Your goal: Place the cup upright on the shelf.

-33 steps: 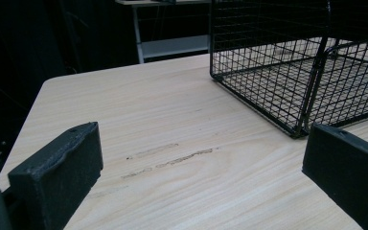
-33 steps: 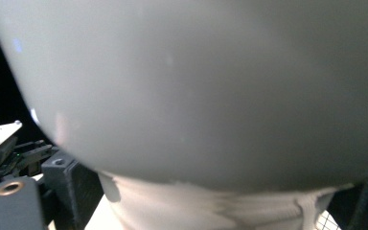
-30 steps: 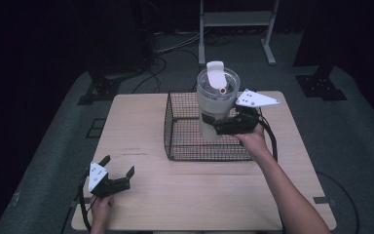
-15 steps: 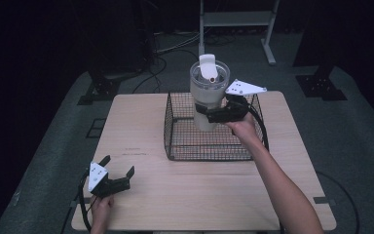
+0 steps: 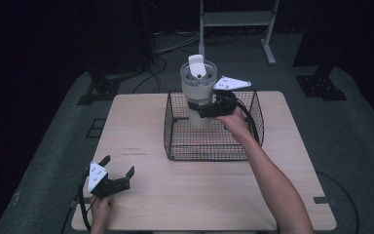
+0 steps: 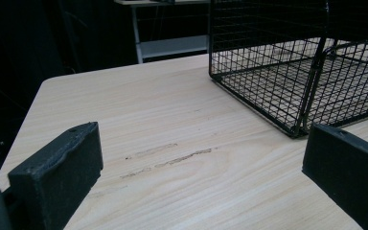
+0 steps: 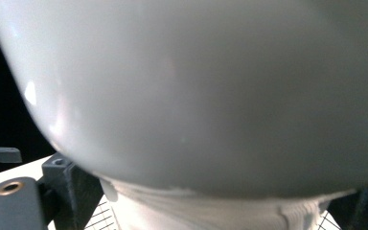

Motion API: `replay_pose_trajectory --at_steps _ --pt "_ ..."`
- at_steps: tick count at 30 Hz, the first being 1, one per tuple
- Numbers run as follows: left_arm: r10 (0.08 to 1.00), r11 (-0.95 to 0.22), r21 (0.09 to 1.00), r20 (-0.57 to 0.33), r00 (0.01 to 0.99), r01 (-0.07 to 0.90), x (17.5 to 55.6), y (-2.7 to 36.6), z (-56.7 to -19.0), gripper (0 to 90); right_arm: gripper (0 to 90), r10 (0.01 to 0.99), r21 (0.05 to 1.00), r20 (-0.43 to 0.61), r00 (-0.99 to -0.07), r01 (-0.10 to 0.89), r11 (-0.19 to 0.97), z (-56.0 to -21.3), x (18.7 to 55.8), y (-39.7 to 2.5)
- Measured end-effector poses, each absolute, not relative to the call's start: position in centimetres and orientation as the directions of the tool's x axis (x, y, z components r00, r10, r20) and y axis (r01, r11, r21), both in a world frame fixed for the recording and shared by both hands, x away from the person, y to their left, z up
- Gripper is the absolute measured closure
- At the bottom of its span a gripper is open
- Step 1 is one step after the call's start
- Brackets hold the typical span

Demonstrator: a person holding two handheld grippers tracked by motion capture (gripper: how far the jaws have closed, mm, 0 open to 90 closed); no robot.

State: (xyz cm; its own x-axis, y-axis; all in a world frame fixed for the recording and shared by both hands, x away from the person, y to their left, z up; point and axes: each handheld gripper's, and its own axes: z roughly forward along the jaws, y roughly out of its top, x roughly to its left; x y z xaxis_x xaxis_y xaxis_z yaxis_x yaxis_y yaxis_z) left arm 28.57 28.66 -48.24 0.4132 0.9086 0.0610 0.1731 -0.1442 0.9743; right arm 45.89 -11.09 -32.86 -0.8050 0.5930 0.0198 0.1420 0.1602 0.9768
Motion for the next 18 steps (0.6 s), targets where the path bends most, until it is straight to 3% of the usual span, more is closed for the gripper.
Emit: replay_pose_trajectory --at_steps 18 --pt "0.908 -0.143 0.975 0.06 0.415 0.172 28.6 28.7 -48.2 0.0 9.3 0.534 0.944 0.056 -0.844 0.219 0.248 -36.4 49.0 -10.4"
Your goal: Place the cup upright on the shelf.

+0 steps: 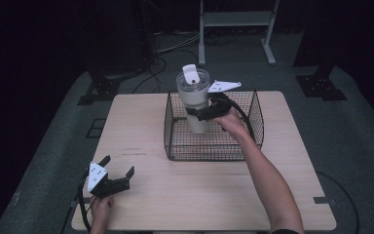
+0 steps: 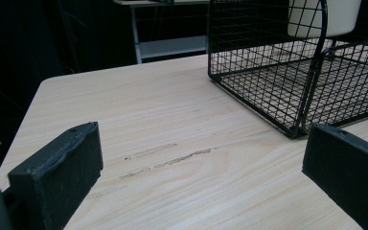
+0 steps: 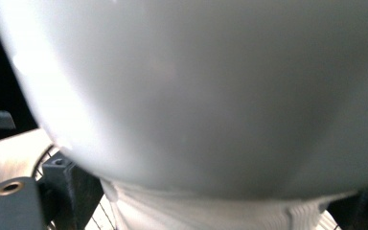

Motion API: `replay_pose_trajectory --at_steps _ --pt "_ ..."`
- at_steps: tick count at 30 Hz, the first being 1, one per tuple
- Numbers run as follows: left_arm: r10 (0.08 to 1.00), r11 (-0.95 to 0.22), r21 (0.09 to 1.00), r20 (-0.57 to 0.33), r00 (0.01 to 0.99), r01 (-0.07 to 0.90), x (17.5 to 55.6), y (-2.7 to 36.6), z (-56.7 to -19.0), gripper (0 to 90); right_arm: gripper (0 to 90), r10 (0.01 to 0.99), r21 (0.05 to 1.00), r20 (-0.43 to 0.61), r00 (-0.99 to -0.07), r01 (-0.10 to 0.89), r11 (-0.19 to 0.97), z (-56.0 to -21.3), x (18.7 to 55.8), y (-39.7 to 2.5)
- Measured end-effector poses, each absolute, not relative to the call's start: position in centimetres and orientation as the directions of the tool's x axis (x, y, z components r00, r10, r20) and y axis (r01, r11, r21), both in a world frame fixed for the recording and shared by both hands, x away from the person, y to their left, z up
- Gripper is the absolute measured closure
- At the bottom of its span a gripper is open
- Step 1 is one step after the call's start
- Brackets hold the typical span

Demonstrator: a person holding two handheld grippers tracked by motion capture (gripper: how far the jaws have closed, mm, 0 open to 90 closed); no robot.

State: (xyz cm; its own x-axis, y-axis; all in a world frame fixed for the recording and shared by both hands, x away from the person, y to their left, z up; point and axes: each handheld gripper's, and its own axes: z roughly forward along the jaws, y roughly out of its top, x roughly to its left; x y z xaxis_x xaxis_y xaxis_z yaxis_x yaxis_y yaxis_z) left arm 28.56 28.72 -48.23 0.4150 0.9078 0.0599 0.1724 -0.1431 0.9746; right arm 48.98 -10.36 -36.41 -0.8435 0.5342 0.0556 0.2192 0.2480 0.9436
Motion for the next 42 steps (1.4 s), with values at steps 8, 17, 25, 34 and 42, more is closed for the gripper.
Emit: replay_pose_trajectory --at_steps 8,17,25,34,42 --pt "0.908 -0.142 0.975 0.06 0.415 0.17 28.6 28.7 -48.2 0.0 9.2 0.522 0.919 0.07 -0.85 0.258 0.297 -38.4 50.0 -9.7" --pt "0.908 -0.138 0.975 0.055 0.415 0.172 28.5 28.7 -48.2 0.0 9.0 0.518 0.895 0.083 -0.851 0.292 0.337 -40.1 50.7 -8.8" --pt "0.908 -0.141 0.975 0.058 0.415 0.172 28.5 28.7 -48.2 0.0 8.9 0.528 0.874 0.075 -0.846 0.311 0.374 -41.0 51.2 -9.0" --pt "0.908 -0.138 0.975 0.054 0.416 0.175 28.5 28.8 -48.2 0.0 8.9 0.544 0.87 0.071 -0.836 0.318 0.376 -41.4 51.6 -9.7" --pt "0.908 -0.137 0.975 0.053 0.417 0.174 28.5 28.7 -48.2 0.0 8.7 0.549 0.883 0.071 -0.833 0.309 0.355 -41.9 51.4 -11.0"
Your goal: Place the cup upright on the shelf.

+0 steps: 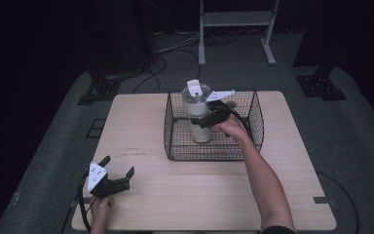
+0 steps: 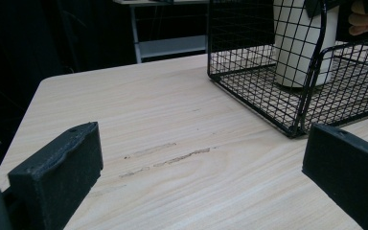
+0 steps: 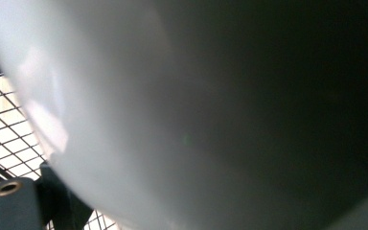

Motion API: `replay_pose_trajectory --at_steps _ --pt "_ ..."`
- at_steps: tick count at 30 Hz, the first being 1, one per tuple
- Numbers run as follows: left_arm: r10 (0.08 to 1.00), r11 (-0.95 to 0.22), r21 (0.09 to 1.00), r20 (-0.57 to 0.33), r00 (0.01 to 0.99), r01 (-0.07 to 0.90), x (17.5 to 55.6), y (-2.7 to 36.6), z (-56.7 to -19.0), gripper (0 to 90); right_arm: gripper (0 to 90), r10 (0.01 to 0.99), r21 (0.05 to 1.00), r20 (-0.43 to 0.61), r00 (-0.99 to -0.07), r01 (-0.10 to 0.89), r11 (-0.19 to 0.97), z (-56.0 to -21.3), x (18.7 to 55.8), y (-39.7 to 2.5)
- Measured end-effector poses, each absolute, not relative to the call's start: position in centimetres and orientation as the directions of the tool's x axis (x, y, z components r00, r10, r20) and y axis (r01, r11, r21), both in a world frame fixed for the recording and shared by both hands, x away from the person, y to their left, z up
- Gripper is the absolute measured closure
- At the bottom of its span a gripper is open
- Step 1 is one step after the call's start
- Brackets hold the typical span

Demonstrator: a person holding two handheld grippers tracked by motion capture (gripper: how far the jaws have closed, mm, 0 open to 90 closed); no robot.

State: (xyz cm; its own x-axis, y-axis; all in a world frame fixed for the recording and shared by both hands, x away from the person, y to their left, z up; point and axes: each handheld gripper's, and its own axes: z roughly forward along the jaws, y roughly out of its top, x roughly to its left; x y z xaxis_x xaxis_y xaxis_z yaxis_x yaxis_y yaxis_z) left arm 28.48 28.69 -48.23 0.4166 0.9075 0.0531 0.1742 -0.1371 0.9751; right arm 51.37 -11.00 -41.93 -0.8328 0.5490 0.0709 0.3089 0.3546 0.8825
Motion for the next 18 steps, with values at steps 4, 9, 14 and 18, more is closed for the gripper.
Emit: replay_pose_trajectory --at_steps 4,9,14,18 --pt "0.908 -0.136 0.975 0.052 0.416 0.175 28.49 28.68 -48.24 0.0 8.7 0.558 0.883 0.072 -0.827 0.313 0.349 -42.01 51.25 -11.54" --pt "0.909 -0.134 0.975 0.051 0.414 0.175 28.5 28.7 -48.24 0.0 9.0 0.541 0.871 0.04 -0.84 0.295 0.392 -41.79 51.03 -11.49" --pt "0.908 -0.139 0.974 0.054 0.415 0.177 28.47 28.75 -48.22 0.0 9.1 0.539 0.868 0.041 -0.841 0.298 0.399 -41.77 50.94 -11.81" --pt "0.908 -0.141 0.974 0.056 0.416 0.176 28.48 28.71 -48.23 0.0 9.2 0.535 0.87 0.036 -0.844 0.29 0.399 -41.85 50.79 -12.09"
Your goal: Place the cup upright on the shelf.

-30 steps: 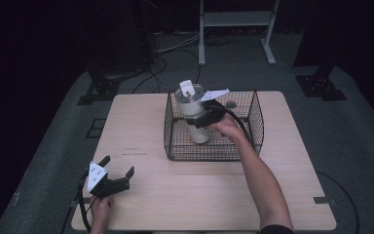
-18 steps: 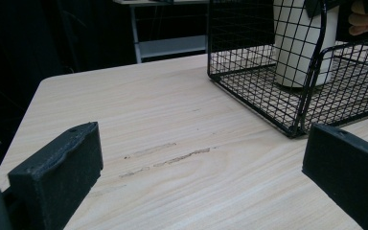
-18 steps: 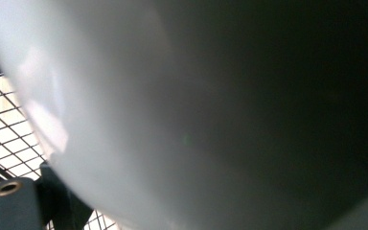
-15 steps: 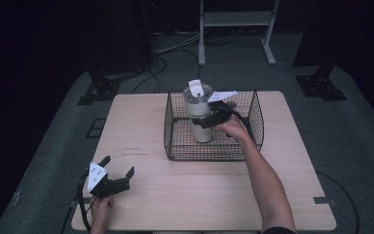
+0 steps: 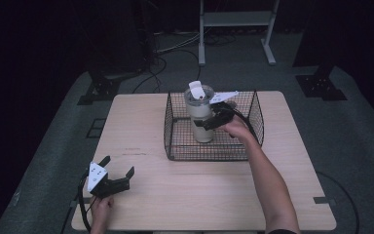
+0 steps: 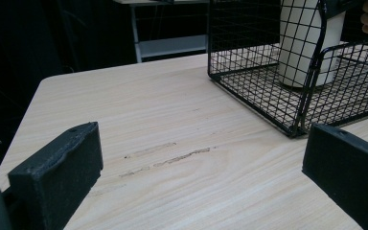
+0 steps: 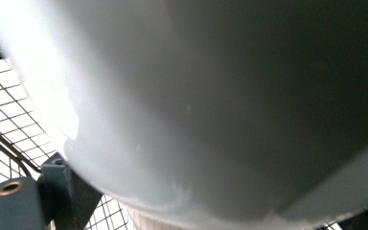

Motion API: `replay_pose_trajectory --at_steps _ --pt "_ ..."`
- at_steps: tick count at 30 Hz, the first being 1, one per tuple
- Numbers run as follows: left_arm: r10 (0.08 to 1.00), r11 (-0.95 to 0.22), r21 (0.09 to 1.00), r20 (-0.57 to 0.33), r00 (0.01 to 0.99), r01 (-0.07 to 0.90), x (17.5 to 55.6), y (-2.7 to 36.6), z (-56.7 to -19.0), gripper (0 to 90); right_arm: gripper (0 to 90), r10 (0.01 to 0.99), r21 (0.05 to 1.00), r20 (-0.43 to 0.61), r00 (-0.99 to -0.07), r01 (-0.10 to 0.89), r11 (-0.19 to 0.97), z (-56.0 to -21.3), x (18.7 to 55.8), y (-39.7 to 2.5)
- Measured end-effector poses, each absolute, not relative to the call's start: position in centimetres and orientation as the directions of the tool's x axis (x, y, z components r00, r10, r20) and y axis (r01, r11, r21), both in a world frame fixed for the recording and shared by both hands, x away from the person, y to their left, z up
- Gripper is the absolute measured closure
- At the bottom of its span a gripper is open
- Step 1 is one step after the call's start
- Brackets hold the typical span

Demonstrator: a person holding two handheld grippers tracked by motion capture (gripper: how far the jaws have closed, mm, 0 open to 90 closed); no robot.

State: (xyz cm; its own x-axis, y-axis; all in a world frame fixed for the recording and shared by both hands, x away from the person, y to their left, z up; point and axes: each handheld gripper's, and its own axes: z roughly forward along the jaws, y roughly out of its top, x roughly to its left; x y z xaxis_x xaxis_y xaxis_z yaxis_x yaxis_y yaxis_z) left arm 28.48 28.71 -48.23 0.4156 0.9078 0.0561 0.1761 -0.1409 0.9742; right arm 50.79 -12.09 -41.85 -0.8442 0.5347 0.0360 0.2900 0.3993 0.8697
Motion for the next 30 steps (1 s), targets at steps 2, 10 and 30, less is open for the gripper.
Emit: replay_pose_trajectory --at_steps 2,10,30 --pt "0.908 -0.139 0.974 0.055 0.414 0.177 28.5 28.7 -48.2 0.0 9.3 0.533 0.87 0.036 -0.845 0.289 0.399 -41.9 50.7 -12.2" --pt "0.908 -0.141 0.974 0.056 0.415 0.178 28.5 28.7 -48.2 0.0 9.2 0.532 0.868 0.037 -0.846 0.291 0.402 -41.9 50.5 -12.5" --pt "0.909 -0.137 0.975 0.054 0.413 0.175 28.5 28.7 -48.3 0.0 9.3 0.532 0.843 0.011 -0.847 0.294 0.45 -41.4 49.6 -13.7"
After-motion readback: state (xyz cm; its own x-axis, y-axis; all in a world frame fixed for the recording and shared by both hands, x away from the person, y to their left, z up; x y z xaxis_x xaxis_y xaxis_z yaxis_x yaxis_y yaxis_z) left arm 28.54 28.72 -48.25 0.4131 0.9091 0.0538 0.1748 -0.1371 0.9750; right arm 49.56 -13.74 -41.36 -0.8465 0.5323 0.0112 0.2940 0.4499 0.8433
